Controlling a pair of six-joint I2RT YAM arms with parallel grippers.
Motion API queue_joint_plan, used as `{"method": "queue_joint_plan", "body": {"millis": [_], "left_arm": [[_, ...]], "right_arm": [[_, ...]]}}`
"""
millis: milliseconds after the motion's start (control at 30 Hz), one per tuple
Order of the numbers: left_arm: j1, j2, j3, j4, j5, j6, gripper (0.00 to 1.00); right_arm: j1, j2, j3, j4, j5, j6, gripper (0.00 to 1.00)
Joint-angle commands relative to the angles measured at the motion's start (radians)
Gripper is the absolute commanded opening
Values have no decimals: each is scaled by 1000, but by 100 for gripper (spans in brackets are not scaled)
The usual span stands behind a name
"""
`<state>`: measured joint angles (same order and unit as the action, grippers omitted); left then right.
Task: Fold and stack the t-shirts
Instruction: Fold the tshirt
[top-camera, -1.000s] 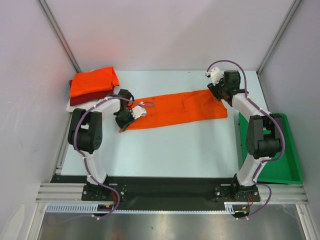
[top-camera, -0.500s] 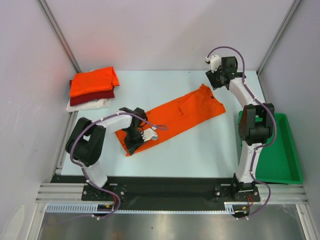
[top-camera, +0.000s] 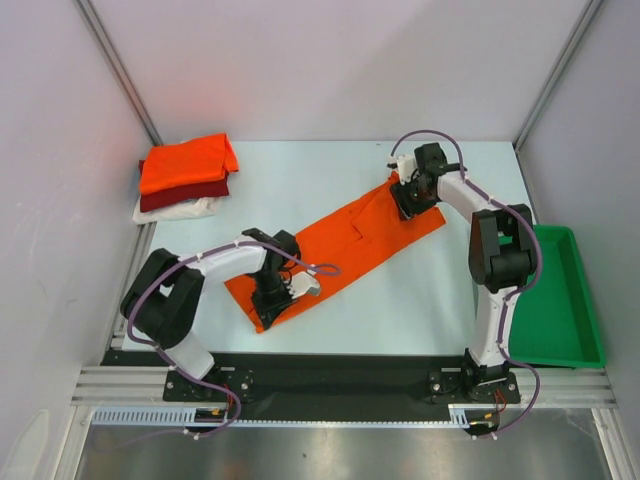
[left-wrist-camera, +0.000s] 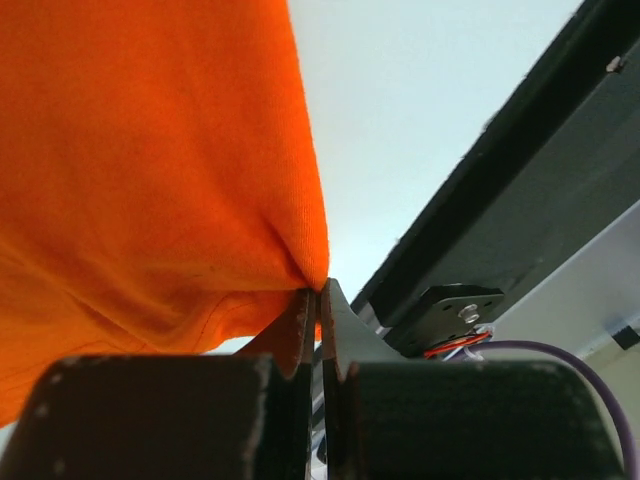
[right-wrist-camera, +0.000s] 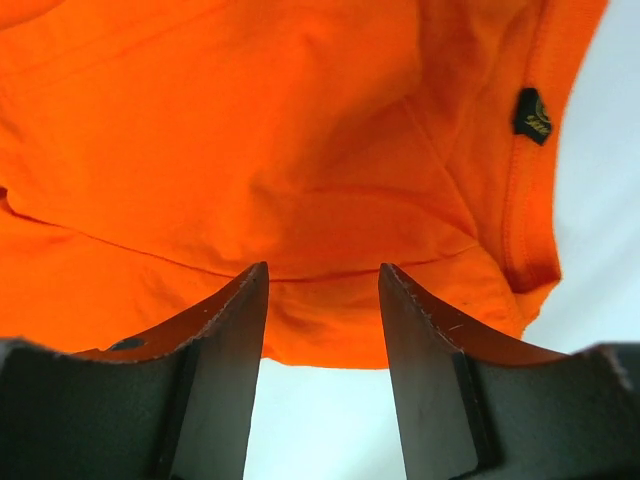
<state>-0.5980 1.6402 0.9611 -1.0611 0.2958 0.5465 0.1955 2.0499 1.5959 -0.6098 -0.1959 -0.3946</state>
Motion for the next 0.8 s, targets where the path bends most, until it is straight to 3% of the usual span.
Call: {"method": "queue_joint_plan", "body": {"millis": [0,600,767], "left_arm": [[-39,-22,-18,-20,45,-31,1],[-152,106,140,-50,94,-91,2],[-200,164,194,-65,118,-92,3]], "right_arm": [[-7,-16,27,15,-17,31,54],[10,354,366,16,-62,121,52],[16,496,631,-10,-53,136,53]]}}
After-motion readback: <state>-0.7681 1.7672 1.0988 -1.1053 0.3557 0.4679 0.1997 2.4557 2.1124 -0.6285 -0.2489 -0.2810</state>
